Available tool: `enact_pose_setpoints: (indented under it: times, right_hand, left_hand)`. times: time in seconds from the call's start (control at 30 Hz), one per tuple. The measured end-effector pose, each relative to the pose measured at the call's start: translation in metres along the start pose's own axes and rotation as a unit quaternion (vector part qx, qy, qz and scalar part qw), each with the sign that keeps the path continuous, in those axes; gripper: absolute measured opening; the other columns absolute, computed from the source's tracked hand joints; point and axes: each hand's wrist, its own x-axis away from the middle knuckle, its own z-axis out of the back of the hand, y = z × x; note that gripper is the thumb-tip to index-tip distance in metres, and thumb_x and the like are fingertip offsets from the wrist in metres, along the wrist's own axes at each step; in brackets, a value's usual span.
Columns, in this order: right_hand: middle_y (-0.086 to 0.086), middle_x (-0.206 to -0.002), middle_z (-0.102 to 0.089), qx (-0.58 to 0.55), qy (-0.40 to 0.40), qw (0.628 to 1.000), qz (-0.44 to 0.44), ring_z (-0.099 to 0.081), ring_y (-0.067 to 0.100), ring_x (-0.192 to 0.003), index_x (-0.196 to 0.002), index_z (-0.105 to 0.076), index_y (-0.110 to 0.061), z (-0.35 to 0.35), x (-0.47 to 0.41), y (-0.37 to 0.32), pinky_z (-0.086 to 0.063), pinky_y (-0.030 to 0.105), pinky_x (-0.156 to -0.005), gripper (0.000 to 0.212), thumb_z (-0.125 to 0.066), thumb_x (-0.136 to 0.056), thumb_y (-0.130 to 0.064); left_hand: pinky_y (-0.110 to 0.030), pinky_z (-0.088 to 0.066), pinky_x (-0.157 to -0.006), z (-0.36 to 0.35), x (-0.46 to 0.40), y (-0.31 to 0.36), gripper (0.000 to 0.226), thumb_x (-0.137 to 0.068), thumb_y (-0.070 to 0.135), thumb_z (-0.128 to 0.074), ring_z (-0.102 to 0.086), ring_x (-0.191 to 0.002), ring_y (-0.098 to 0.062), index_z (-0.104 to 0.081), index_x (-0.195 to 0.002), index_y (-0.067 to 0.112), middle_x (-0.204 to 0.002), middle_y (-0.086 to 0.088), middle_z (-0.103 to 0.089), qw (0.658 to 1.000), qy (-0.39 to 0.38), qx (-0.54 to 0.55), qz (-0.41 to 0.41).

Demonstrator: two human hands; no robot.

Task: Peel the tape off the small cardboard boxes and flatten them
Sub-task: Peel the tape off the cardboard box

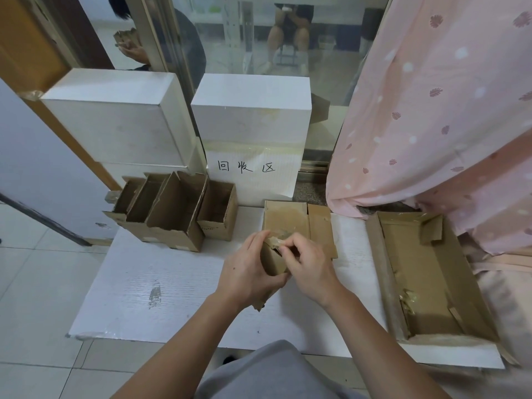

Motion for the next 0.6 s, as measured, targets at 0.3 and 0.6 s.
enact_pose_setpoints:
  times: [0.3,0.6]
  right_hand:
    - [-0.010,-0.077,-0.065,0.021,0.020,1.000,-0.008,-0.060,0.009,-0.074,-0.090,-0.061,-0.019,-0.002,0.000,0.003,-0.050,0.039,-0.069,0.010,-0.059,-0.099,-0.022]
    - [-0.011,-0.092,-0.064,0.011,0.066,0.996,0.065,-0.064,0.004,-0.082,-0.099,-0.068,-0.017,-0.004,-0.002,0.009,-0.054,0.035,-0.069,0.021,-0.058,-0.092,0.001]
  left_hand:
    - [-0.036,-0.055,-0.091,-0.004,0.004,-0.007,0.097,-0.069,0.074,-0.075,-0.058,-0.116,-0.009,-0.035,-0.148,0.034,-0.143,0.019,-0.049,1.000,-0.012,-0.008,0.000]
    - [-0.031,-0.054,-0.092,0.000,0.003,-0.011,0.089,-0.069,0.065,-0.080,-0.054,-0.120,-0.002,-0.037,-0.143,0.039,-0.148,0.026,-0.043,0.999,-0.012,0.014,-0.050]
